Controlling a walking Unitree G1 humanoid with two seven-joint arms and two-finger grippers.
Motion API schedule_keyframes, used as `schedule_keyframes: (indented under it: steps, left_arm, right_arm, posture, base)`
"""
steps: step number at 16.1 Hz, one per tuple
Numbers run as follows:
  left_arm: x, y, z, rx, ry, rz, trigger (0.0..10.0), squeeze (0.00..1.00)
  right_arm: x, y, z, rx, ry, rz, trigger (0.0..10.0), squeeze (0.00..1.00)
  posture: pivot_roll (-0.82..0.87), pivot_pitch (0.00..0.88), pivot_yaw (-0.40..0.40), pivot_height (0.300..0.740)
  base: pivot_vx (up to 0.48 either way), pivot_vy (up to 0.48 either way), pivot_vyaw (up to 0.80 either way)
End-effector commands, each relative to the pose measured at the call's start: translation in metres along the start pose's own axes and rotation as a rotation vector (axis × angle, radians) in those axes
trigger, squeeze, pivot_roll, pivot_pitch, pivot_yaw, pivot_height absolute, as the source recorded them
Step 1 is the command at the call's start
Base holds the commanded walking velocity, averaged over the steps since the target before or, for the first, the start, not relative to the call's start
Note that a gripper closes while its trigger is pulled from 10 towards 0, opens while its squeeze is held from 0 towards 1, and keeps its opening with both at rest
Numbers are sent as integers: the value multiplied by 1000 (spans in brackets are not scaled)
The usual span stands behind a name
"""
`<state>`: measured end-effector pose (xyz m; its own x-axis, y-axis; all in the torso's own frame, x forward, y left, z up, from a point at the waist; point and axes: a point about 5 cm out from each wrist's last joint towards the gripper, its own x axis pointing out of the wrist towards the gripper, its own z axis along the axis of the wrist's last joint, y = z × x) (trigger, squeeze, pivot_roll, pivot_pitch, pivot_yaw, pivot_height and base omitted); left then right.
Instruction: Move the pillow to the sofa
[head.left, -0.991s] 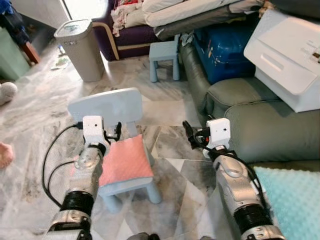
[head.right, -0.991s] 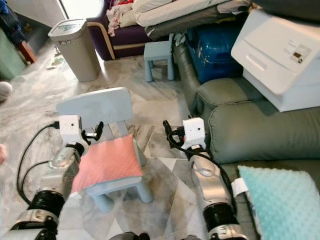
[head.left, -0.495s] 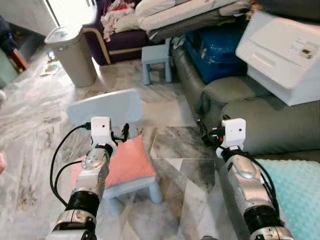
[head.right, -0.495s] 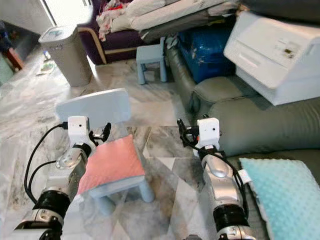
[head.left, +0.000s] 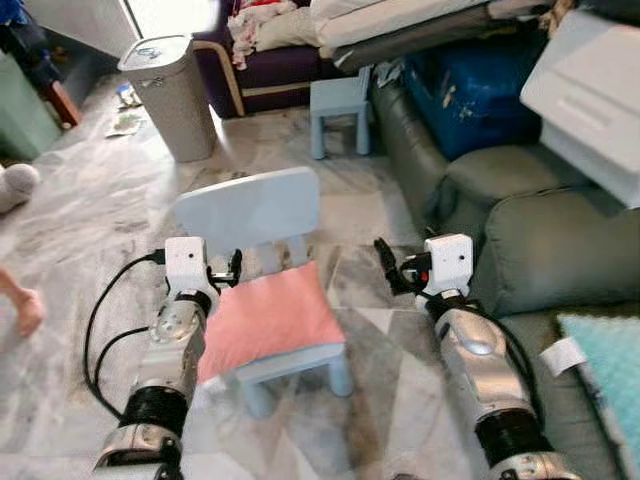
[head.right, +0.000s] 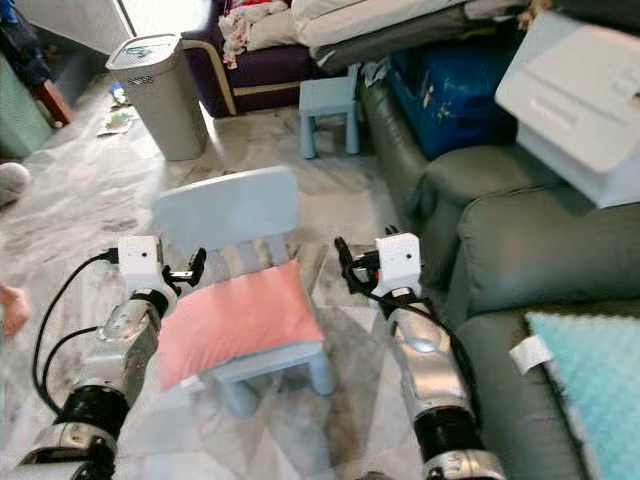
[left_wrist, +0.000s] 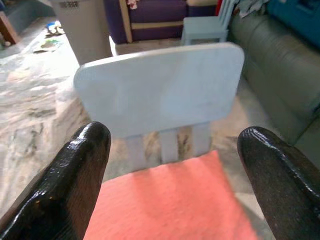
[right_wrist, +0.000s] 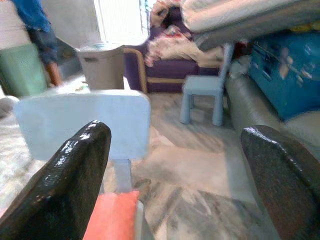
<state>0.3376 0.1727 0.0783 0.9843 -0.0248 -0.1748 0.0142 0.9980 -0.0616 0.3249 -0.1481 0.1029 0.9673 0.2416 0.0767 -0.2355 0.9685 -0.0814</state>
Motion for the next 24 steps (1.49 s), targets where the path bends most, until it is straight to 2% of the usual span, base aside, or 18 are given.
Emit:
schedule_keyframes:
  steps: [1, 3, 7, 10, 15, 16, 18, 19, 24]
  left_arm:
    - [-1, 3, -2, 8, 15, 13, 10000, 0]
    - [-1, 4, -1, 22, 8, 16, 10000, 0]
    - [-2, 4, -2, 35, -5, 17, 10000, 0]
    - [-4, 3, -2, 72, -36, 56, 10000, 0]
    - [-5, 1, -3, 26, -56, 69, 10000, 0]
    - [-6, 1, -2, 63, -69, 91, 10000, 0]
    - [-6, -1, -1, 72, -82, 85, 10000, 0]
    - [-6, -2, -3, 38, -75, 65, 10000, 0]
    - [-11, 5, -6, 17, -71, 77, 10000, 0]
  right_arm:
    - [0, -1, 2, 11, -10, -6, 10000, 0]
    - [0, -1, 2, 10, -10, -3, 10000, 0]
    - [0, 1, 3, 0, -12, 14, 10000, 0]
    - [1, -1, 3, -4, -7, 23, 10000, 0]
    - [1, -2, 3, -3, -5, 27, 10000, 0]
    - [1, -2, 3, -6, -4, 34, 10000, 0]
    - [2, -2, 4, -6, -4, 37, 10000, 0]
    - [3, -2, 4, -5, -4, 38, 10000, 0]
    - [5, 3, 7, -7, -13, 57, 10000, 0]
  posture:
    - [-119, 90, 105, 740]
    - [-118, 92, 103, 740]
    - [-120, 85, 94, 740]
    - [-121, 80, 85, 740]
    - [-120, 78, 76, 740]
    - [-117, 80, 71, 740]
    - [-113, 82, 63, 740]
    - [-112, 83, 60, 740]
    - [-109, 84, 57, 740]
  base:
    - [0, 476, 0]
    - [0, 476, 0]
    - [0, 0, 0]
    - [0, 0, 788]
    - [0, 0, 714]
    - [0, 0, 0]
    - [0, 0, 0]
    - [0, 0, 0]
    - [0, 0, 0]
